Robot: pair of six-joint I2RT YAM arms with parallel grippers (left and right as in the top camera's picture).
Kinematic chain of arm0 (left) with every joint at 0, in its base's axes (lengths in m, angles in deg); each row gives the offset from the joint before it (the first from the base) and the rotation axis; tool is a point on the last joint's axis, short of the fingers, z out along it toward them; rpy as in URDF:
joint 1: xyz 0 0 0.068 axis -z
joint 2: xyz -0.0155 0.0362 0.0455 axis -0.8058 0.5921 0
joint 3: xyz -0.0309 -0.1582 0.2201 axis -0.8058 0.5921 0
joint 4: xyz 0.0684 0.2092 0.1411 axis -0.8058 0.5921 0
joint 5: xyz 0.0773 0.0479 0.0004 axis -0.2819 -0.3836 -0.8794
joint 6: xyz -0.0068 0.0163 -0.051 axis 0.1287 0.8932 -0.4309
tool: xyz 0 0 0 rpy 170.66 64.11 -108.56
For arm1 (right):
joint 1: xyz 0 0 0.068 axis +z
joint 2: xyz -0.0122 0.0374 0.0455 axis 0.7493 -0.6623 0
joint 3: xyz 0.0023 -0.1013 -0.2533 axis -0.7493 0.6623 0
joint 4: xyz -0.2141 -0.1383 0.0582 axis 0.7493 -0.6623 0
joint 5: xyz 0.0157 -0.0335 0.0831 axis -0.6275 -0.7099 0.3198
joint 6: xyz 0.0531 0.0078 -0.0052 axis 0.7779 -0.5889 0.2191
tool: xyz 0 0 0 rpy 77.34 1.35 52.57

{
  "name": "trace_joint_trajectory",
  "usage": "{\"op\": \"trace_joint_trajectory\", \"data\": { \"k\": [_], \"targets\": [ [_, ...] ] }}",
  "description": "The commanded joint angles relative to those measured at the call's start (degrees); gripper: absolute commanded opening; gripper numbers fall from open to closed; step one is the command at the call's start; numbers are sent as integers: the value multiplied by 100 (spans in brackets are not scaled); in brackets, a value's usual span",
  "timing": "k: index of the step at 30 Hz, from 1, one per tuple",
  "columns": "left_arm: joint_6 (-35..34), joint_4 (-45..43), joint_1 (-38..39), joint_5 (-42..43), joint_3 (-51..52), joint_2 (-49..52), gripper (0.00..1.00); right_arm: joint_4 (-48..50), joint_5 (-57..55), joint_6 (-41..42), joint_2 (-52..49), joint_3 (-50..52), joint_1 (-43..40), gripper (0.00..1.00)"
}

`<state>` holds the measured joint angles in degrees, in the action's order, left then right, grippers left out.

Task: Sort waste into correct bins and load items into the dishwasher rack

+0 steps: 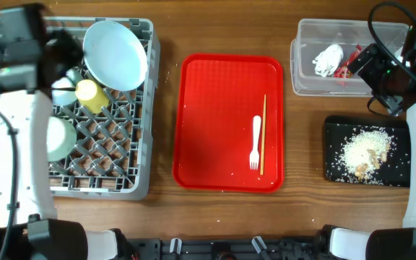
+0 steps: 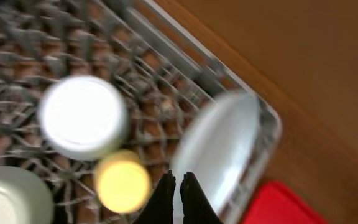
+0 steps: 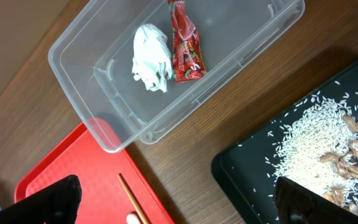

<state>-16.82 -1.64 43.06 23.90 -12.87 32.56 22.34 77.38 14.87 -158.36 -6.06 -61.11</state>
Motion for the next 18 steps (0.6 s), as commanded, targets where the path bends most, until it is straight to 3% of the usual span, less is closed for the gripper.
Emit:
{"op": "trace_joint_trajectory", "data": {
  "k": [1, 8, 12, 18],
  "targets": [
    [-212, -234, -660, 238, 0, 168, 4, 4, -118, -107, 68, -39, -4, 100],
    [-195, -968, -957, 1644, 0, 1139, 4, 4, -118, -107, 68, -39, -4, 100],
    [-44, -1478, -933, 2997, 0, 1744, 4, 4, -118, -109, 68, -39, -4, 100],
    [422, -1423, -706, 3744, 0, 1952, 4, 4, -118, -109, 68, -39, -2, 100]
  ]
}}
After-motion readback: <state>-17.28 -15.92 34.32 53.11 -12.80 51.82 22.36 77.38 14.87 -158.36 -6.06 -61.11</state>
